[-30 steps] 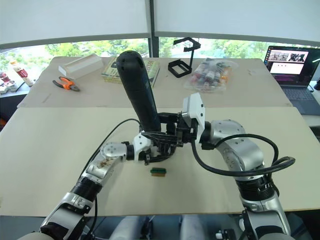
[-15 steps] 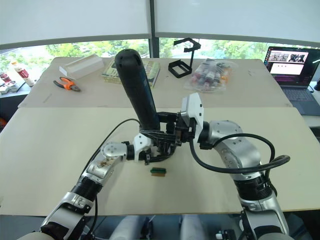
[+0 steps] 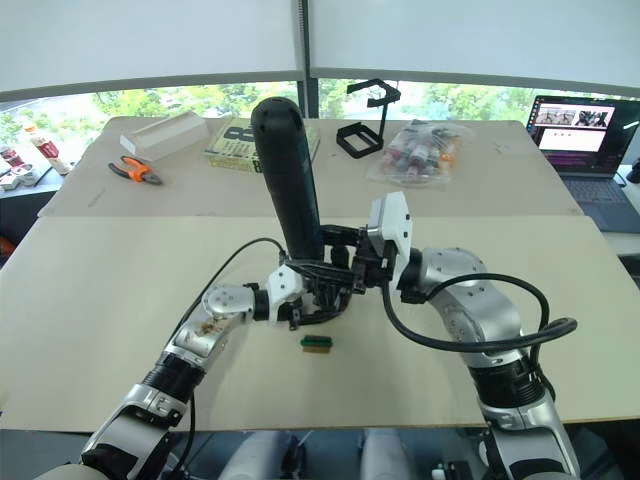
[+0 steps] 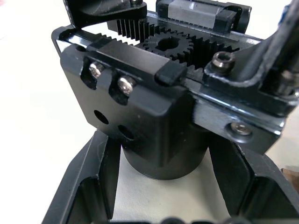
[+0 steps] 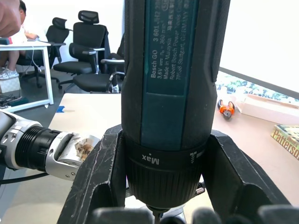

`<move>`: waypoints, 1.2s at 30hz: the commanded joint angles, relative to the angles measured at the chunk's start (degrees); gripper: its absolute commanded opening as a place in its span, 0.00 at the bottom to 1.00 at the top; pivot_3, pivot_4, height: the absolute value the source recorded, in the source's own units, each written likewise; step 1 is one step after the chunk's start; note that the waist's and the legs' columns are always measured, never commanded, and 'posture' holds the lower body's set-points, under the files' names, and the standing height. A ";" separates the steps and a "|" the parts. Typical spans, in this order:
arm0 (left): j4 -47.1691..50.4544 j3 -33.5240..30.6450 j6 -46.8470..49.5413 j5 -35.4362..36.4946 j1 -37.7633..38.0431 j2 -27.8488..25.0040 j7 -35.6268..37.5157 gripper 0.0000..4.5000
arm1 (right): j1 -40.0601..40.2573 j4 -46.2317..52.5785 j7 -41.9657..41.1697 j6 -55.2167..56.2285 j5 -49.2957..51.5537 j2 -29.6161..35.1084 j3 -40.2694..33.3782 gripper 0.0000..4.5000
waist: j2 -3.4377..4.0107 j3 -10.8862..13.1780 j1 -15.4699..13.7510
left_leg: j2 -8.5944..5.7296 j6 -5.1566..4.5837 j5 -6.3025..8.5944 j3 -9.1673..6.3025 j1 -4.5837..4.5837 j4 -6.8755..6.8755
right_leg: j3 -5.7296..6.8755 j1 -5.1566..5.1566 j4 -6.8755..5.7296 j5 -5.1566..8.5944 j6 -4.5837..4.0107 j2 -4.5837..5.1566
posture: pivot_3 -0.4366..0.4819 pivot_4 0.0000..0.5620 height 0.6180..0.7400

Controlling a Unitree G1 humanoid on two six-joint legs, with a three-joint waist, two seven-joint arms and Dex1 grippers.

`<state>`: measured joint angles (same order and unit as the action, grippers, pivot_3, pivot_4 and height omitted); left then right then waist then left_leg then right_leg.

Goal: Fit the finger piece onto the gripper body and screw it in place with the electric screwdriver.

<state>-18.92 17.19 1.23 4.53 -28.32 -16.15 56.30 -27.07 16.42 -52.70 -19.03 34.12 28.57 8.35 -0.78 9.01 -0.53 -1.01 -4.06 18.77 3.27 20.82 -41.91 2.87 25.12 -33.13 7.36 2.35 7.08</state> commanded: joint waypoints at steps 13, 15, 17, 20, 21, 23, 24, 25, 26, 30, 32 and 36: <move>2.78 -0.40 -2.03 1.03 -0.39 0.35 0.79 0.51 | 0.48 -1.76 -1.34 1.83 -9.64 5.40 5.16 0.42 | 0.00 0.00 -0.06 | 0.00 0.00 0.00 -0.01 0.01 0.02 | 0.00 0.01 0.02 0.01 0.01 0.02 | 0.48 0.27 1.00; 2.71 -0.37 -2.06 1.01 -0.47 0.46 0.79 0.51 | 0.10 -2.62 -0.27 0.38 -9.39 5.12 5.03 0.42 | 0.00 0.00 -0.08 | 0.00 -0.01 0.01 -0.01 0.02 0.02 | 0.00 0.02 0.02 0.01 0.01 0.03 | 0.48 0.27 1.00; 2.60 -0.39 -2.07 1.01 -0.63 0.50 0.79 0.51 | -0.30 -4.04 0.93 -1.44 -8.99 4.89 4.76 0.42 | 0.00 0.00 -0.10 | 0.00 -0.01 0.01 -0.01 0.02 0.02 | 0.00 0.03 0.02 0.01 0.00 0.04 | 0.48 0.27 1.00; 2.43 -0.47 -2.03 1.01 -0.88 0.52 0.77 0.51 | -0.67 -5.74 1.96 -3.46 -8.62 4.92 4.39 0.42 | 0.00 0.00 -0.10 | 0.00 -0.01 0.01 -0.01 0.02 0.03 | 0.01 0.03 0.02 0.02 0.00 0.06 | 0.48 0.27 1.00; 2.38 -0.51 -2.05 1.01 -0.89 0.44 0.82 0.51 | -1.00 -6.78 2.67 -4.42 -8.68 4.89 4.22 0.42 | 0.00 0.00 -0.10 | 0.00 -0.02 0.01 -0.01 0.02 0.03 | 0.01 0.03 0.02 0.02 0.00 0.07 | 0.48 0.27 1.00; 2.32 -0.58 -2.09 1.00 -0.86 0.31 0.88 0.51 | -1.55 -8.39 3.98 -6.03 -8.80 4.67 4.03 0.42 | 0.00 0.00 -0.10 | 0.00 -0.02 0.02 -0.01 0.02 0.02 | 0.01 0.03 0.03 0.02 0.00 0.08 | 0.48 0.27 1.00; 2.30 -0.59 -2.11 0.99 -0.85 0.27 0.88 0.51 | -1.71 -8.82 4.46 -6.52 -8.91 4.53 3.97 0.42 | 0.00 0.00 -0.10 | 0.00 -0.02 0.02 -0.01 0.01 0.03 | 0.02 0.02 0.03 0.02 0.00 0.08 | 0.48 0.27 1.00; 2.30 -0.59 -2.09 0.98 -0.86 0.27 0.86 0.51 | -1.70 -8.90 4.81 -6.82 -8.95 4.40 3.96 0.42 | -0.01 -0.01 -0.10 | 0.00 -0.02 0.02 -0.01 0.01 0.03 | 0.02 0.02 0.03 0.02 0.00 0.08 | 0.48 0.27 1.00; 2.30 -0.59 -2.07 0.98 -0.86 0.27 0.84 0.51 | -1.62 -8.87 5.07 -6.95 -8.98 4.31 3.98 0.42 | -0.01 -0.01 -0.10 | 0.01 -0.02 0.02 -0.01 0.01 0.03 | 0.02 0.02 0.03 0.02 0.00 0.09 | 0.48 0.27 1.00; 2.37 -0.64 -1.97 1.02 -0.91 0.38 0.66 0.51 | 0.32 -7.45 5.81 -4.63 -9.72 4.77 3.10 0.42 | -0.02 -0.02 -0.12 | 0.01 -0.02 0.02 -0.02 0.01 0.03 | 0.02 0.01 0.03 0.02 0.00 0.09 | 0.48 0.27 1.00; 2.32 -0.68 -1.99 1.02 -0.92 0.42 0.58 0.51 | 1.65 -6.72 5.63 -3.06 -10.07 5.45 2.22 0.42 | -0.04 -0.04 -0.15 | 0.01 -0.02 0.02 -0.03 0.01 0.03 | 0.02 0.00 0.03 0.02 0.00 0.09 | 0.48 0.27 1.00; 2.12 -0.80 -2.09 1.04 -0.92 0.37 0.55 0.51 | 4.89 -4.30 4.34 -0.50 -7.45 5.03 -1.16 0.42 | -0.05 -0.04 -0.18 | 0.01 -0.03 0.02 -0.03 0.01 0.04 | 0.02 -0.01 0.05 0.03 0.02 0.09 | 0.48 0.27 1.00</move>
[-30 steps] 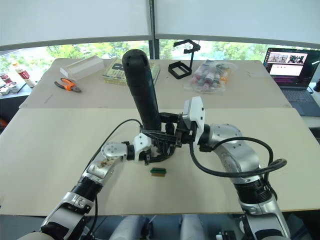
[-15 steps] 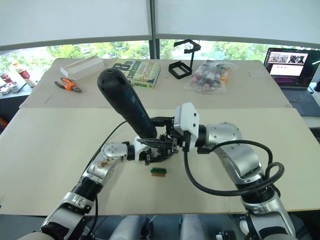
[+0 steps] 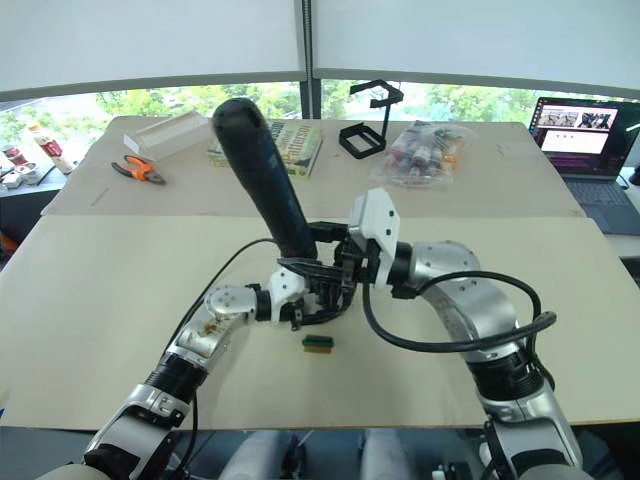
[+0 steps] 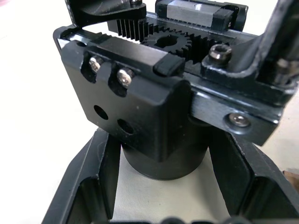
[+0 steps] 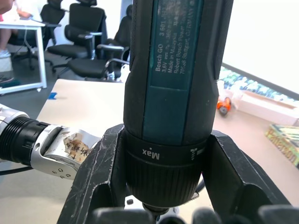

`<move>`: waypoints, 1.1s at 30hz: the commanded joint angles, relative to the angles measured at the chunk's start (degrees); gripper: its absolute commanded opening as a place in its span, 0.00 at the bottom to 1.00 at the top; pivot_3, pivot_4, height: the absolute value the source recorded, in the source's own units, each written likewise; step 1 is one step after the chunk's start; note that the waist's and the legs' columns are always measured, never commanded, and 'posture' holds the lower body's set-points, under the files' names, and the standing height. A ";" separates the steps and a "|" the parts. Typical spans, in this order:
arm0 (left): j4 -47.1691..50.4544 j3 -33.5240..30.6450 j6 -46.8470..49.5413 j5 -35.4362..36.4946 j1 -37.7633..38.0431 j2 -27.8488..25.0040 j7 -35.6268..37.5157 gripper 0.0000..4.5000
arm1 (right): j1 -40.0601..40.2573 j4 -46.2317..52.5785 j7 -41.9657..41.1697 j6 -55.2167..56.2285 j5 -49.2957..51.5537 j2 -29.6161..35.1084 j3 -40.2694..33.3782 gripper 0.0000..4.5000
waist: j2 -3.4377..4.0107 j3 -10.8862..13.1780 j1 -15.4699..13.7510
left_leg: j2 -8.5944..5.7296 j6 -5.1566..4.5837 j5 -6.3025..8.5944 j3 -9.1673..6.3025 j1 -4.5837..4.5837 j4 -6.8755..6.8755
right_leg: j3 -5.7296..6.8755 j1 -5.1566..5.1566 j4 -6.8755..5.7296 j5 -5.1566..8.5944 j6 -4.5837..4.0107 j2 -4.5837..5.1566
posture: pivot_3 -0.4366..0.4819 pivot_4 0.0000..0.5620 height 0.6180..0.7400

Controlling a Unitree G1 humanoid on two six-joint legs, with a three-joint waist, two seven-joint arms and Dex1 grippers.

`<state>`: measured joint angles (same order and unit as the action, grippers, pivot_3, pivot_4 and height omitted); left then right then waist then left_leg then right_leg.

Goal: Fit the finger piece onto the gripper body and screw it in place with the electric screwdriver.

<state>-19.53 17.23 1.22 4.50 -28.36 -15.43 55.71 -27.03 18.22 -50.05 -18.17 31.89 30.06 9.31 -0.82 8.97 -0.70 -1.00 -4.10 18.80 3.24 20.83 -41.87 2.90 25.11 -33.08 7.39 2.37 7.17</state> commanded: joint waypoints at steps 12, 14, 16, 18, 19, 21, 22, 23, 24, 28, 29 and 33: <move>1.35 -1.14 -2.32 0.98 -2.17 -0.11 0.94 0.51 | 5.87 -6.47 2.08 0.05 -8.03 1.68 3.55 0.42 | 0.00 0.00 0.01 | 0.02 0.00 0.00 0.00 -0.01 0.02 | 0.00 0.02 0.00 0.04 0.01 0.00 | 0.48 0.27 1.00; 1.17 -1.23 -2.39 0.96 -2.38 -0.09 0.95 0.51 | 5.54 -6.90 1.88 0.21 -9.52 2.21 5.22 0.42 | 0.00 0.00 -0.01 | 0.03 0.00 0.00 0.00 -0.01 0.02 | 0.00 0.01 0.00 0.05 0.00 0.00 | 0.48 0.27 1.00; 0.93 -1.31 -2.45 0.93 -2.60 -0.05 0.97 0.51 | 5.28 -7.30 1.61 0.45 -10.65 2.80 6.21 0.42 | -0.01 -0.01 -0.04 | 0.03 0.00 0.00 -0.01 -0.01 0.02 | 0.00 -0.01 0.00 0.06 0.01 0.00 | 0.48 0.27 1.00; 0.64 -1.39 -2.55 0.91 -2.82 -0.08 1.03 0.51 | 4.63 -7.99 1.37 0.76 -11.35 3.10 6.71 0.42 | -0.01 -0.03 -0.06 | 0.03 0.00 0.00 -0.01 -0.02 0.02 | 0.00 -0.01 0.01 0.06 0.01 0.01 | 0.48 0.27 1.00; 0.52 -1.42 -2.59 0.89 -2.89 -0.07 1.04 0.51 | 4.27 -8.37 1.38 0.90 -11.59 3.17 6.76 0.42 | -0.01 -0.04 -0.07 | 0.03 0.00 0.00 -0.01 -0.02 0.02 | 0.01 -0.01 0.01 0.06 0.01 0.01 | 0.48 0.27 1.00; 0.39 -1.44 -2.64 0.87 -2.94 -0.03 1.06 0.51 | 3.24 -9.76 1.68 1.51 -12.38 3.41 6.14 0.42 | -0.01 -0.04 -0.07 | 0.02 0.00 0.00 -0.01 -0.02 0.02 | 0.01 -0.01 0.01 0.06 0.01 0.02 | 0.48 0.27 1.00; 0.34 -1.44 -2.66 0.87 -2.95 -0.01 1.08 0.51 | 2.75 -10.55 1.79 2.01 -12.90 3.63 5.82 0.42 | -0.01 -0.04 -0.06 | 0.03 0.00 0.00 -0.01 -0.02 0.02 | 0.01 -0.01 0.01 0.06 0.01 0.02 | 0.48 0.27 1.00; 0.30 -1.44 -2.70 0.88 -2.94 -0.02 1.12 0.51 | 2.16 -11.46 1.80 2.62 -13.45 4.01 5.53 0.42 | -0.01 -0.04 -0.07 | 0.03 0.00 0.00 -0.01 -0.02 0.02 | 0.01 -0.02 0.02 0.06 0.01 0.02 | 0.48 0.27 1.00; 0.26 -1.46 -2.69 0.91 -2.97 -0.01 1.14 0.51 | 1.60 -12.31 1.72 3.06 -13.75 4.46 5.21 0.42 | -0.02 -0.04 -0.07 | 0.03 0.00 0.00 -0.01 -0.02 0.02 | 0.01 -0.01 0.02 0.06 0.00 0.03 | 0.48 0.27 1.00; -0.11 -1.53 -2.75 0.99 -3.20 0.14 1.09 0.51 | 0.93 -13.19 1.34 2.37 -12.13 5.59 4.29 0.42 | -0.02 -0.04 -0.13 | 0.03 0.00 0.00 -0.01 -0.01 0.02 | 0.01 -0.01 0.02 0.07 -0.02 0.05 | 0.48 0.27 1.00; -0.22 -1.53 -2.79 0.99 -3.26 0.20 1.05 0.51 | 1.23 -12.75 1.06 2.06 -11.54 5.85 4.23 0.42 | -0.02 -0.04 -0.13 | 0.03 0.00 0.00 -0.01 -0.01 0.02 | 0.01 -0.01 0.02 0.07 -0.01 0.05 | 0.48 0.27 1.00; -0.63 -1.56 -2.99 1.04 -3.44 0.37 0.89 0.51 | 2.38 -11.40 0.75 1.92 -10.93 5.83 4.34 0.42 | -0.02 -0.04 -0.17 | 0.04 0.00 0.00 -0.02 -0.02 0.02 | 0.02 -0.02 0.03 0.07 0.00 0.06 | 0.48 0.27 1.00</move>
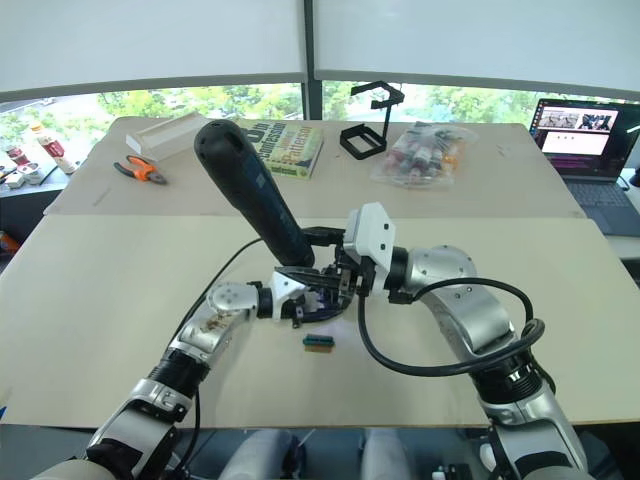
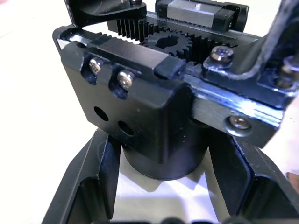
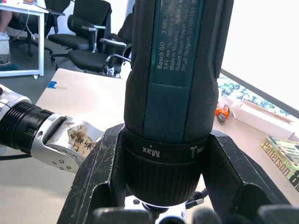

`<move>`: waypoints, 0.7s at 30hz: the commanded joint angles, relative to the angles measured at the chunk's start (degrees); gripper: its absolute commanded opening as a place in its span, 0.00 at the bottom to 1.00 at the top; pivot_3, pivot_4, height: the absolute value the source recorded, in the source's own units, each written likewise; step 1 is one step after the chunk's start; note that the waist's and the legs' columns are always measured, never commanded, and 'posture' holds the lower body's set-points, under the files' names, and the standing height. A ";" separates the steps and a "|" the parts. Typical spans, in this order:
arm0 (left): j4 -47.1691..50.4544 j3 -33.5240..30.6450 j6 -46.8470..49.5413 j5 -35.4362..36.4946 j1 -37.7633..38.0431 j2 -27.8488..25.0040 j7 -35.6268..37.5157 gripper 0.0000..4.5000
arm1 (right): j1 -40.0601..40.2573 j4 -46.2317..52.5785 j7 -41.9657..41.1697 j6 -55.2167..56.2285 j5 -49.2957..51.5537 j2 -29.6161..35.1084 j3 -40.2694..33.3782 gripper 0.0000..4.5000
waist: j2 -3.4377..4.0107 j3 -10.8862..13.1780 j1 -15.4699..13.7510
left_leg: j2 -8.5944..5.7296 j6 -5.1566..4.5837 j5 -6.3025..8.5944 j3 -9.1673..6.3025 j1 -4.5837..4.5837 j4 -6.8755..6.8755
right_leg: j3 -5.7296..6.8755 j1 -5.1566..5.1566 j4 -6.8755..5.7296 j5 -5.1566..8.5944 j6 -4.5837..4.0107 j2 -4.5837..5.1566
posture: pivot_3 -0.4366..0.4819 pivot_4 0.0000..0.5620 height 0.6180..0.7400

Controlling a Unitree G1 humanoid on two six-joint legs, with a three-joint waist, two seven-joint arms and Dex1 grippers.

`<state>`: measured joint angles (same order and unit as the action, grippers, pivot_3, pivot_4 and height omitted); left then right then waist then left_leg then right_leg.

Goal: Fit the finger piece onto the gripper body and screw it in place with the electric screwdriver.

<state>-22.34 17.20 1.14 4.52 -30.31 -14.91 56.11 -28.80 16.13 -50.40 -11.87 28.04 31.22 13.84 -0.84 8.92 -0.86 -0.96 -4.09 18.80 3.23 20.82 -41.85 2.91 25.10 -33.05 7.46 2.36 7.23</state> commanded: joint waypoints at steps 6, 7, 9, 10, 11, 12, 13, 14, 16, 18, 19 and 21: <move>2.23 -1.58 -2.90 0.98 -1.44 -0.32 0.51 0.51 | 4.61 -9.32 1.65 -4.38 -6.80 3.73 -0.79 0.42 | 0.00 0.00 -0.04 | 0.00 0.00 0.00 -0.01 0.00 0.00 | 0.04 0.00 0.01 0.15 0.25 0.08 | 0.48 0.27 1.00; 2.39 -1.58 -2.86 0.98 -1.35 -0.41 0.55 0.51 | 4.82 -9.00 1.70 -4.50 -6.41 3.55 -0.98 0.42 | 0.00 0.00 -0.05 | -0.01 0.00 0.00 -0.01 0.01 0.00 | 0.04 0.00 0.01 0.14 0.24 0.09 | 0.48 0.27 1.00; 2.59 -1.56 -2.84 0.98 -1.22 -0.52 0.61 0.51 | 5.11 -8.44 1.73 -4.74 -5.88 3.37 -1.23 0.42 | 0.00 0.00 -0.04 | -0.01 0.00 0.00 -0.01 0.01 0.00 | 0.05 0.01 0.01 0.15 0.22 0.12 | 0.48 0.27 1.00; 2.67 -1.54 -2.85 0.96 -1.11 -0.60 0.66 0.51 | 5.29 -7.85 1.56 -4.67 -5.33 3.24 -1.48 0.42 | 0.00 0.00 -0.04 | -0.01 0.00 0.00 -0.01 0.01 0.00 | 0.06 0.01 0.01 0.15 0.23 0.13 | 0.48 0.27 1.00; 2.78 -1.50 -2.84 0.96 -0.99 -0.66 0.72 0.51 | 5.41 -7.07 1.45 -4.98 -4.50 3.13 -1.83 0.42 | 0.00 0.00 -0.04 | -0.01 0.00 0.00 -0.01 0.01 0.00 | 0.07 0.01 0.01 0.16 0.23 0.14 | 0.48 0.27 1.00; 2.91 -1.45 -2.82 0.94 -0.86 -0.72 0.77 0.51 | 5.47 -6.37 1.32 -5.14 -3.83 3.07 -2.14 0.42 | 0.00 0.00 -0.05 | 0.00 0.00 0.00 -0.02 0.02 0.00 | 0.09 0.01 0.01 0.18 0.24 0.14 | 0.48 0.27 1.00; 3.11 -1.35 -2.80 0.90 -0.67 -0.77 0.83 0.51 | 5.45 -5.64 1.22 -5.22 -3.27 3.09 -2.49 0.42 | 0.00 0.00 -0.05 | 0.00 0.00 0.00 -0.02 0.03 0.00 | 0.10 0.02 0.01 0.20 0.27 0.16 | 0.48 0.27 1.00; 3.29 -1.26 -2.76 0.86 -0.50 -0.80 0.88 0.51 | 5.31 -5.03 1.20 -5.29 -2.80 3.09 -2.86 0.42 | 0.00 0.00 -0.02 | 0.00 0.00 0.00 -0.02 0.04 0.00 | 0.10 0.03 0.01 0.20 0.28 0.16 | 0.48 0.27 1.00; 3.61 -1.11 -2.67 0.80 -0.15 -0.85 0.93 0.51 | 4.63 -3.34 0.71 -4.56 -1.44 2.84 -3.88 0.42 | 0.00 0.00 0.04 | 0.00 0.00 0.00 -0.02 0.11 0.00 | 0.11 0.09 0.02 0.16 0.25 0.17 | 0.48 0.27 1.00; 3.76 -0.95 -2.58 0.67 0.25 -0.93 0.91 0.51 | 2.94 -0.46 0.46 -5.09 1.75 2.04 -5.49 0.42 | 0.00 0.02 0.08 | 0.00 0.00 0.00 -0.04 0.23 0.00 | 0.14 0.19 0.02 0.05 0.10 0.17 | 0.48 0.27 1.00; 3.78 -0.88 -2.55 0.62 0.37 -0.96 0.89 0.51 | 2.24 0.57 0.54 -5.58 2.97 1.68 -6.12 0.42 | 0.00 0.04 0.11 | 0.00 0.00 0.00 -0.05 0.30 0.00 | 0.14 0.27 0.02 -0.01 0.00 0.17 | 0.48 0.27 1.00; 3.75 -0.64 -2.50 0.40 0.86 -1.02 0.70 0.51 | -0.04 3.53 0.68 -6.58 6.96 0.43 -7.98 0.42 | 0.00 0.10 0.11 | -0.01 0.00 0.00 -0.05 0.42 0.00 | 0.15 0.41 0.02 -0.02 -0.01 0.17 | 0.48 0.27 1.00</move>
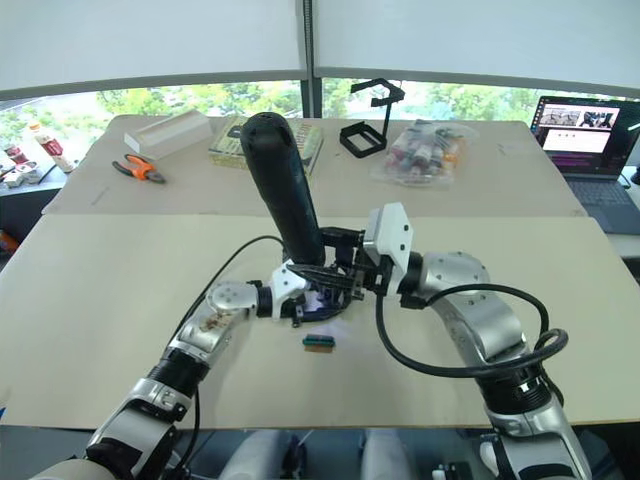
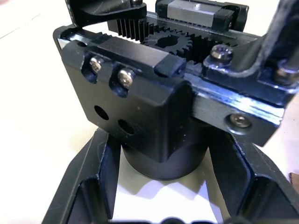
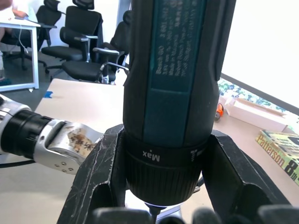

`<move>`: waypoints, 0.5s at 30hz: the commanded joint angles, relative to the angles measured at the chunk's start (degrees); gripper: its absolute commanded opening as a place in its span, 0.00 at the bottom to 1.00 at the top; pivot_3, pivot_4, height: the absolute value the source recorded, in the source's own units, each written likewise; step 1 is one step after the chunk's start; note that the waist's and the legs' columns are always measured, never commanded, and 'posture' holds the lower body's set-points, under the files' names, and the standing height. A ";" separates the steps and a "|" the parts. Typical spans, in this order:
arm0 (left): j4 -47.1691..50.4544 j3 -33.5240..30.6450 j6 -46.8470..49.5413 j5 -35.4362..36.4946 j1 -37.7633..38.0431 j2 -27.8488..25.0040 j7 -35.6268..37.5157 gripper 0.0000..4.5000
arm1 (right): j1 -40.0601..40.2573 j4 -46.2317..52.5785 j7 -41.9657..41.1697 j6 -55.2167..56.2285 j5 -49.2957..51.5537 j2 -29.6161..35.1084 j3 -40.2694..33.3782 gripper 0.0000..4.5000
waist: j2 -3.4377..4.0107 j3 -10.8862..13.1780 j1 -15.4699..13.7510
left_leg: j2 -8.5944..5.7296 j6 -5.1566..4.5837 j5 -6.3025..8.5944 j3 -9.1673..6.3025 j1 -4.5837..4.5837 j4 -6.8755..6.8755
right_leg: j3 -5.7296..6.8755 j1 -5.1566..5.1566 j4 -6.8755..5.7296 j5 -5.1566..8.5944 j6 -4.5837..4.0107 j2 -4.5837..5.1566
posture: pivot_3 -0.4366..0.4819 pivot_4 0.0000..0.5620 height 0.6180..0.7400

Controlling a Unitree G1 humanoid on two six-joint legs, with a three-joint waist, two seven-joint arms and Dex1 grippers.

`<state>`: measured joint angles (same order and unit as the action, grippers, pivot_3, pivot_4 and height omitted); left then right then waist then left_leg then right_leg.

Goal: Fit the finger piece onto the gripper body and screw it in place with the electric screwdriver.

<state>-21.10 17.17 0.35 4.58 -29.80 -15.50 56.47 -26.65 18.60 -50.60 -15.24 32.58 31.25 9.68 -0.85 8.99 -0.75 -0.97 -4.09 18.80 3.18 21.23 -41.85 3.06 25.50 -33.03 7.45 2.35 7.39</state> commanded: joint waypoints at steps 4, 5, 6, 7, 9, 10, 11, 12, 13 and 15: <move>2.46 -0.08 -1.95 -0.16 1.23 -0.36 0.01 0.51 | -4.62 5.84 -0.38 -5.00 7.66 -0.48 -5.52 0.42 | 0.01 0.07 0.02 | -0.07 0.05 -0.05 0.01 0.75 -0.01 | 0.01 0.75 -0.05 -0.06 -0.04 0.00 | 0.48 0.27 1.00; 2.49 -0.02 -1.86 -0.15 1.42 -0.23 -0.06 0.51 | -4.89 7.02 -0.45 -5.47 8.58 -0.61 -5.67 0.42 | 0.02 0.07 0.01 | -0.10 0.20 -0.14 0.01 0.84 -0.01 | 0.06 0.84 -0.06 -0.08 -0.06 -0.01 | 0.48 0.27 1.00; 2.55 0.01 -1.82 -0.16 1.57 -0.15 -0.12 0.51 | -4.98 7.73 -0.17 -6.13 9.12 -0.74 -5.82 0.42 | 0.02 0.07 0.01 | -0.10 0.49 -0.31 0.00 0.88 0.00 | 0.15 0.86 -0.06 -0.08 -0.06 -0.01 | 0.48 0.27 1.00; 2.64 0.02 -1.80 -0.17 1.67 -0.08 -0.14 0.51 | -4.99 8.12 0.22 -6.72 9.45 -0.92 -6.02 0.42 | 0.02 0.07 0.01 | -0.09 0.49 -0.31 0.00 0.90 0.00 | 0.24 0.85 -0.04 -0.07 -0.06 -0.03 | 0.48 0.27 1.00; 2.82 0.04 -1.66 -0.19 1.82 0.00 -0.15 0.51 | -5.02 8.53 0.40 -6.82 9.46 -1.19 -6.36 0.42 | 0.02 0.07 -0.01 | -0.08 0.44 -0.28 -0.08 0.99 0.01 | 0.45 0.78 -0.04 -0.07 -0.06 -0.03 | 0.48 0.27 1.00; 2.85 0.07 -1.58 -0.23 1.86 0.03 -0.16 0.51 | -5.10 8.70 0.28 -6.54 9.24 -1.33 -6.53 0.42 | 0.02 0.07 -0.01 | -0.08 0.40 -0.26 -0.10 1.00 0.00 | 0.51 0.75 -0.01 -0.07 -0.05 -0.03 | 0.48 0.27 1.00; 2.87 0.09 -1.55 -0.25 1.90 0.04 -0.16 0.51 | -5.15 8.83 0.19 -6.36 9.05 -1.45 -6.63 0.42 | 0.02 0.07 0.02 | -0.08 0.30 -0.20 -0.10 1.00 0.00 | 0.55 0.70 0.03 -0.06 -0.04 -0.02 | 0.48 0.27 1.00; 2.82 0.21 -1.52 -0.36 1.99 0.00 -0.10 0.51 | -5.37 8.97 0.32 -6.14 8.90 -1.62 -6.88 0.42 | 0.02 0.07 0.04 | -0.09 0.24 -0.17 -0.09 1.00 0.00 | 0.57 0.69 0.05 -0.06 -0.04 -0.01 | 0.48 0.27 1.00; 2.79 0.30 -1.54 -0.45 2.06 -0.04 -0.06 0.51 | -5.50 9.08 0.44 -6.07 8.82 -1.74 -7.05 0.42 | 0.02 0.07 0.04 | -0.11 0.23 -0.16 -0.08 1.01 0.00 | 0.56 0.69 0.07 -0.06 -0.03 0.00 | 0.48 0.27 1.00; 2.70 0.32 -1.55 -0.49 2.10 -0.05 -0.01 0.51 | -5.96 9.30 1.09 -7.33 9.74 -1.66 -7.56 0.42 | 0.02 0.07 0.04 | -0.10 0.23 -0.16 -0.08 1.01 0.00 | 0.57 0.69 0.06 -0.06 -0.03 0.00 | 0.48 0.27 1.00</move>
<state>-18.77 17.27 -1.09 4.59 -28.36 -15.31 56.85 -30.86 25.23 -50.24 -22.53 40.04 29.82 5.38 -0.83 9.06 -0.71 -1.07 -3.87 18.63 3.10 22.24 -41.85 3.65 26.19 -32.98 7.39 2.33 7.40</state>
